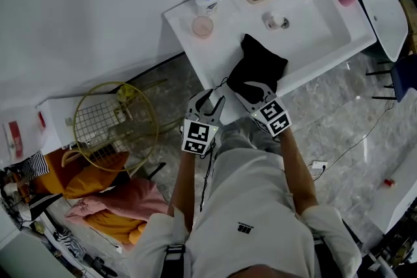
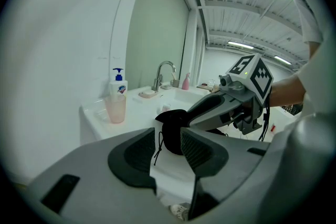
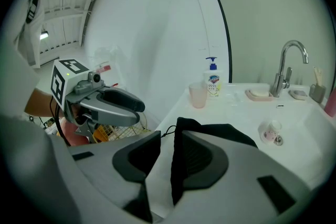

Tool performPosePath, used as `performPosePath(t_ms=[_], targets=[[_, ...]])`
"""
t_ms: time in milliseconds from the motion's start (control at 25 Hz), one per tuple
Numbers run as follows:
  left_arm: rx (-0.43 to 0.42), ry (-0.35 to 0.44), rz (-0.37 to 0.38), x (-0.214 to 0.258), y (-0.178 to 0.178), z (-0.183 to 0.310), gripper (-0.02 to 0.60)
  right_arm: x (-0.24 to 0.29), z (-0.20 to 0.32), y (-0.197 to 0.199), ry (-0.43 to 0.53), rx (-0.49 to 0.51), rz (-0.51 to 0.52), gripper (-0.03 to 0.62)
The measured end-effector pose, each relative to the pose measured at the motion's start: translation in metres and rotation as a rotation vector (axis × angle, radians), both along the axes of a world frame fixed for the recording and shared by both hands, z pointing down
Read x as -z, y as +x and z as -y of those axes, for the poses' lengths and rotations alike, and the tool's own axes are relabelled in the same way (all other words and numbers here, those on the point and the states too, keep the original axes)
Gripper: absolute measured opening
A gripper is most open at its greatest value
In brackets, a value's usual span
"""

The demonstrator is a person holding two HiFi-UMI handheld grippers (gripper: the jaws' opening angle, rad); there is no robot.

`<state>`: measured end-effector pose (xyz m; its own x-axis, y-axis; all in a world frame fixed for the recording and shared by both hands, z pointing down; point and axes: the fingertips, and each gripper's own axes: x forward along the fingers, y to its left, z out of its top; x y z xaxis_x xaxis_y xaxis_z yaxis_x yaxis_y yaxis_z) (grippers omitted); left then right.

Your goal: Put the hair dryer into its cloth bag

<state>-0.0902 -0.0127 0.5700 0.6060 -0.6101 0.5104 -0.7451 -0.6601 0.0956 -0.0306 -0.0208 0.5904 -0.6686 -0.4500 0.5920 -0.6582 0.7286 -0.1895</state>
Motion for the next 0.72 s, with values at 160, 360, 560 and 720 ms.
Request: performPosePath(t_ms=[160, 360, 560, 720], targets=[[0.003, -0.003, -0.001, -0.0019, -0.0013, 0.001, 0.166, -0.0027, -0.0001, 0.0009, -0.002, 0.001, -0.002, 0.117], [0.003, -0.003, -0.006, -0.0031, -0.0009, 0.0023, 0.166, -0.0032, -0.0001, 0.0016, -0.005, -0.005, -0.004, 0.117], [-0.001, -0.003, -0.012, -0.0046, 0.0011, 0.0058, 0.166, -0.0025, 0.0008, 0.0023, -0.012, -0.005, -0.011, 0.117], [-0.003, -0.003, -0.018, -0.0038, 0.0024, 0.0087, 0.166, -0.0033, -0.0007, 0.0028, -0.023, 0.004, -0.022, 0.117]])
